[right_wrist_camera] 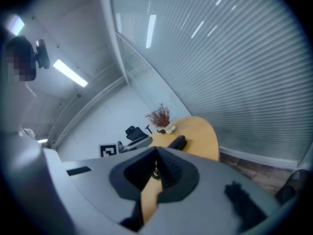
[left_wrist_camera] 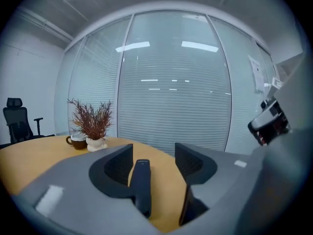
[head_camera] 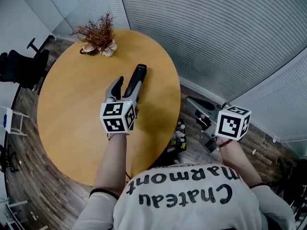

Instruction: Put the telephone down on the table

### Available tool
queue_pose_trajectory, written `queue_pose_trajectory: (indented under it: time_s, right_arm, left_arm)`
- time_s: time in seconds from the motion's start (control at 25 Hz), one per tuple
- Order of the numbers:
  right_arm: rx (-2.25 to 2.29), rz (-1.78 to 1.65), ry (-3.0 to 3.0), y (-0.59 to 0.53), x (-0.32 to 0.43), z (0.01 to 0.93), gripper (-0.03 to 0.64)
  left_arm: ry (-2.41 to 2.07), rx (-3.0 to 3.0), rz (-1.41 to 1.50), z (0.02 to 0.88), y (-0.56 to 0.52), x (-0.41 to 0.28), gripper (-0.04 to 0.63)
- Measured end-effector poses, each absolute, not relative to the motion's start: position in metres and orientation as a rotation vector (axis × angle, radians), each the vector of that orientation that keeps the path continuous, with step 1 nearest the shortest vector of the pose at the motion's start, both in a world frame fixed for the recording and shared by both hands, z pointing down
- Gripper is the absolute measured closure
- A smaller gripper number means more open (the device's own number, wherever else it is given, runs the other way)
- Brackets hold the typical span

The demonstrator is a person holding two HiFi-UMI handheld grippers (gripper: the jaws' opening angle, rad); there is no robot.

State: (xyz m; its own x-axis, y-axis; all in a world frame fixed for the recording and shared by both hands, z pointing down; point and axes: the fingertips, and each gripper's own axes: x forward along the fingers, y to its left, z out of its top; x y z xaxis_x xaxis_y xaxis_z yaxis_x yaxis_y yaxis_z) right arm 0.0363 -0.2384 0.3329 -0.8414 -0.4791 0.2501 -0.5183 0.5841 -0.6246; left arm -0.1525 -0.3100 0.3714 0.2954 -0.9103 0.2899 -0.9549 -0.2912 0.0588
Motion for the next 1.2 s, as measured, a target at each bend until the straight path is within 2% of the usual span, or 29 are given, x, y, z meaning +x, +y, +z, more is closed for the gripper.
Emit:
queue_pose_trajectory:
  time_s: [0.4, 0.56, 0.72, 0.88, 1.2]
  right_arm:
    - [0.77, 0.935, -2.831, -0.199, 0.03, 0.298, 0.601]
    - [0.718, 0.893, -2.899, -0.179, 0.028, 0.284, 0.601]
    - [0.704, 0.854, -2.943, -0.16, 0.034, 0.279, 0.601]
    - [0.779, 0.648, -2.902, -0.157, 0.037, 0.278, 0.601]
    - [0.838, 0.512, -2.874, -0.155, 0.036, 0.273, 0.603]
  left_arm:
    - [-1.658, 2.476, -0.081, 0.267, -0.209, -0.106, 0.458]
    - [-1.721, 2.511, -0.139, 0.243, -0.169, -0.095, 0.588]
    - [-1.787, 2.514, -0.086, 0.234, -0.123, -0.086, 0.589]
    - [-1.815, 2.496, -0.024, 0.233, -0.092, -0.089, 0.589]
    - [-1.816, 2.398, -0.1, 0.243, -0.082, -0.1, 0.589]
